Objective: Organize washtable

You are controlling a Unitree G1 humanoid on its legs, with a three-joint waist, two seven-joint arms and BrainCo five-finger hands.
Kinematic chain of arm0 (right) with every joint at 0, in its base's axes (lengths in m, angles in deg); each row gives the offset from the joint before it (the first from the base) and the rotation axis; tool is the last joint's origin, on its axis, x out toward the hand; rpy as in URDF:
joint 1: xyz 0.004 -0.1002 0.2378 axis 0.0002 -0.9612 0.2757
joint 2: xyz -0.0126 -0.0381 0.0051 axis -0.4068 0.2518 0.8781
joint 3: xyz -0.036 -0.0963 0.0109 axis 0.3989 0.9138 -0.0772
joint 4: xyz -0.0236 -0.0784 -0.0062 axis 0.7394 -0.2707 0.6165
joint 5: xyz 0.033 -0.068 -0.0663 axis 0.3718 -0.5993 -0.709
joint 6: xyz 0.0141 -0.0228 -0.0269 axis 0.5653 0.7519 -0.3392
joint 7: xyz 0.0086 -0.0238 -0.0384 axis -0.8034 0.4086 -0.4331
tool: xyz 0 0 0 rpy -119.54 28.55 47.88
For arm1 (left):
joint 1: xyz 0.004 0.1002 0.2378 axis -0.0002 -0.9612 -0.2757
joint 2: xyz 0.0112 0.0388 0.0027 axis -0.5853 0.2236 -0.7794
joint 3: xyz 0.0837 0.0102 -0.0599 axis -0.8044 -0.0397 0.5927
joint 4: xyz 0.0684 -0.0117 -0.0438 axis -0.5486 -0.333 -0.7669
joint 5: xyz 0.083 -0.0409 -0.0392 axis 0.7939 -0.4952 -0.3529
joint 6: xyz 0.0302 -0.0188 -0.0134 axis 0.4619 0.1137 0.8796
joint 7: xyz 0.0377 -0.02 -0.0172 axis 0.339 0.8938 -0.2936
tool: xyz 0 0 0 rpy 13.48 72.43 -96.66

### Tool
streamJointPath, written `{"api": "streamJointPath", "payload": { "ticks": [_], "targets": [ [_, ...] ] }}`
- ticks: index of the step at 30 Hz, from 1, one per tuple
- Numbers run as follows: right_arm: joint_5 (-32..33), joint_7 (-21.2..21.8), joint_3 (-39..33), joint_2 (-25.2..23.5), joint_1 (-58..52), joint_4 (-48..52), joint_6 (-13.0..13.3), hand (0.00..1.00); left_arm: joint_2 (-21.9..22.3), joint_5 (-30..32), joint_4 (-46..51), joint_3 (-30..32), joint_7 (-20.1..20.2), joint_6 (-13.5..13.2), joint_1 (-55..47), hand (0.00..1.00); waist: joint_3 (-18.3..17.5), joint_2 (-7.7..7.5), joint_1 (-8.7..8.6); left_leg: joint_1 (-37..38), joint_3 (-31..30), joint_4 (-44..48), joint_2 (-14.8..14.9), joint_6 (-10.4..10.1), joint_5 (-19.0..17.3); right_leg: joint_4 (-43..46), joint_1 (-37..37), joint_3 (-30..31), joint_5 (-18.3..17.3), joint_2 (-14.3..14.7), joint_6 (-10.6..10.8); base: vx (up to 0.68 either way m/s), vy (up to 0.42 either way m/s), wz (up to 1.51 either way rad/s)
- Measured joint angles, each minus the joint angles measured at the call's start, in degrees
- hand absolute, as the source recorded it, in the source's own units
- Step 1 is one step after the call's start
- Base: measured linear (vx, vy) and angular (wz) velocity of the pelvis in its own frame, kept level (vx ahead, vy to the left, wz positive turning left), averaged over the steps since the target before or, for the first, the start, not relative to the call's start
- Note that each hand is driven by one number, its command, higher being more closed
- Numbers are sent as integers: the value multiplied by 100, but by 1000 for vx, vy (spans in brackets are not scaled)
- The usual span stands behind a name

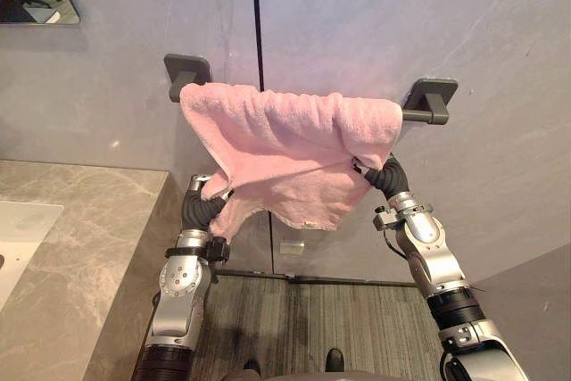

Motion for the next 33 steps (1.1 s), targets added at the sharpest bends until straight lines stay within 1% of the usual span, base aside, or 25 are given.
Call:
{"api": "streamJointPath", "payload": {
  "ticks": [1,9,12,18,20,23,25,29,30,31,32,33],
  "targets": [
    [-5,0,-8,0,-2,0,-5,100,0,0,-75,0,0,16,-1,100,0,1,-57,-3,-1,-12,-3,0,0,0,-7,-2,-5,-3,6,0,0,0],
    [-7,-1,-88,-3,-164,5,-7,100,92,-2,-181,-1,6,110,107,100,-2,20,-121,5,-4,-57,-14,4,-3,1,-19,-10,-43,-10,27,0,0,0],
    [-7,-24,-107,-38,-163,4,-7,100,96,-5,-186,-1,6,112,107,100,1,54,-209,5,-5,-59,-20,10,-9,1,-18,-12,-47,-18,30,0,0,0],
    [-8,-25,-107,-49,-233,-10,-21,100,260,-61,-548,-1,6,117,125,100,-6,153,-214,14,2,-59,-25,18,-19,1,-17,-5,-52,-23,34,0,0,0],
    [-28,-23,-107,-146,-323,-10,-23,100,272,-88,-694,-1,6,135,79,100,-21,195,-214,21,8,-62,-21,16,-21,1,-7,-4,-55,-16,32,0,0,0],
    [-90,-23,-107,-291,-421,-33,-19,100,272,-129,-850,0,6,144,17,100,-18,215,-212,102,21,-80,-12,15,-22,1,61,-4,-55,-5,31,0,0,0],
    [-231,-23,-107,-392,-432,-106,-5,100,271,-141,-857,2,6,146,-90,100,-19,217,-212,106,34,-81,-10,14,-21,0,63,5,-53,-5,29,0,0,0],
    [-289,-24,-107,-505,-440,-176,43,100,271,-144,-864,3,5,146,-214,100,-29,234,-201,111,39,-95,1,13,-20,-1,61,9,-51,7,26,0,0,0],
    [-293,-24,-107,-511,-441,-177,45,0,271,-144,-864,3,5,146,-214,100,-30,235,-196,118,39,-114,5,12,-20,-2,59,8,-51,12,26,0,0,0],
    [-298,-36,-107,-530,-441,-189,44,0,271,-144,-864,11,-1,145,-216,100,-30,235,-191,142,42,-154,13,-1,-7,-2,60,9,-51,23,26,0,0,0],
    [-315,-97,-109,-537,-450,-209,43,0,271,-144,-865,29,-5,145,-224,0,-30,235,-186,154,49,-171,21,-6,-3,-2,60,14,-51,32,25,0,0,0],
    [-334,-116,-120,-539,-451,-224,44,0,271,-144,-865,37,-12,145,-225,0,-30,236,-186,155,49,-174,23,-6,-3,-3,59,13,-53,35,22,0,0,0]
  ]
}}
